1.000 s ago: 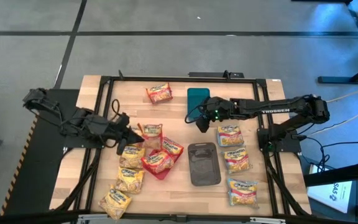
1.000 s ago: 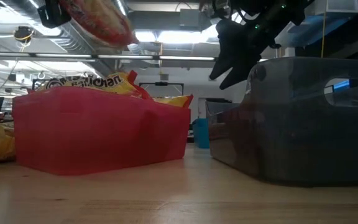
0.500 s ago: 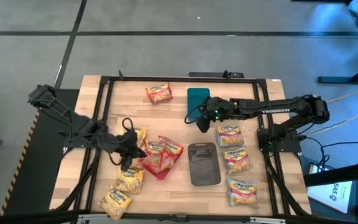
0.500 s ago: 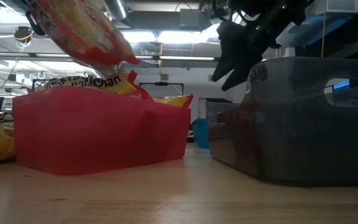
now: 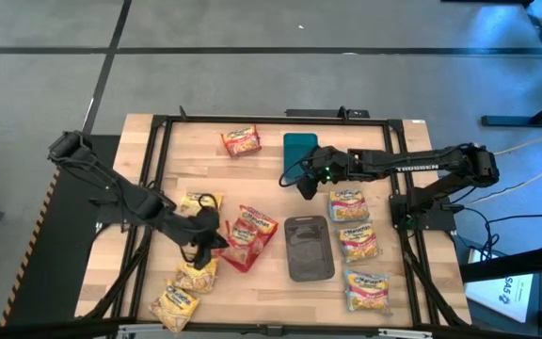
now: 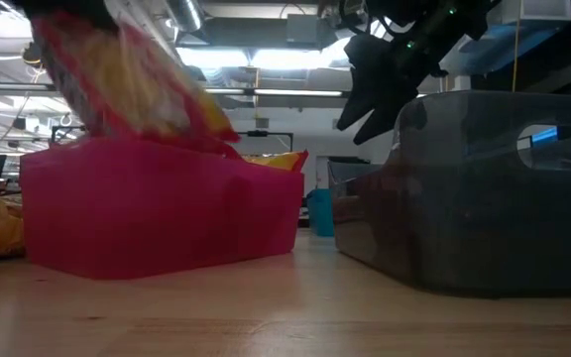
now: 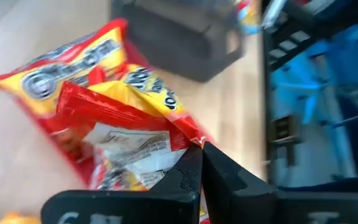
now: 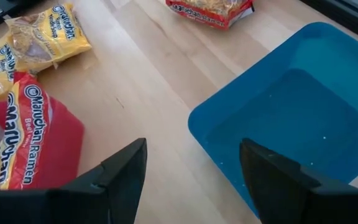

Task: Sort Maruchan noodles
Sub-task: Put the red bag into the red bin

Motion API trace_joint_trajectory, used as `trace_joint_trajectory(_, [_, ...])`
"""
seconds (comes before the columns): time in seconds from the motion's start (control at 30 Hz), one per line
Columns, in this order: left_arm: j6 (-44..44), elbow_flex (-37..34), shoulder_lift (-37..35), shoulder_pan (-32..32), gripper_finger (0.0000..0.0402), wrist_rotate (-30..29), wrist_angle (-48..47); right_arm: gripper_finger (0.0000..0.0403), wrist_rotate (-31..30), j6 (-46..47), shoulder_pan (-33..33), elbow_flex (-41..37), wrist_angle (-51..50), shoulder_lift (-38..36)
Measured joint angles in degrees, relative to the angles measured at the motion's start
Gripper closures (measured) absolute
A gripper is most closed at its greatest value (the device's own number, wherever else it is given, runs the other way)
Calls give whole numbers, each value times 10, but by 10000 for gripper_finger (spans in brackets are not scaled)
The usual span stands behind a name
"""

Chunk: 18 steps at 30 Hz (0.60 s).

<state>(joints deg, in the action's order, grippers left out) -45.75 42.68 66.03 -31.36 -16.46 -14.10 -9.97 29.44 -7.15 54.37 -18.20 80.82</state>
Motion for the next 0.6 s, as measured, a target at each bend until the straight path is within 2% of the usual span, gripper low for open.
trace_joint_trajectory(0.17, [-1,0,41,18,401,9,-10,150,5,4,0,0,0,0])
trace_joint_trajectory(0.43, [-18,0,93,16,401,16,-67,150,5,4,0,0,0,0])
trace_joint_trajectory(0.6, [-22,0,112,16,401,36,-69,150,5,1,0,0,0,0])
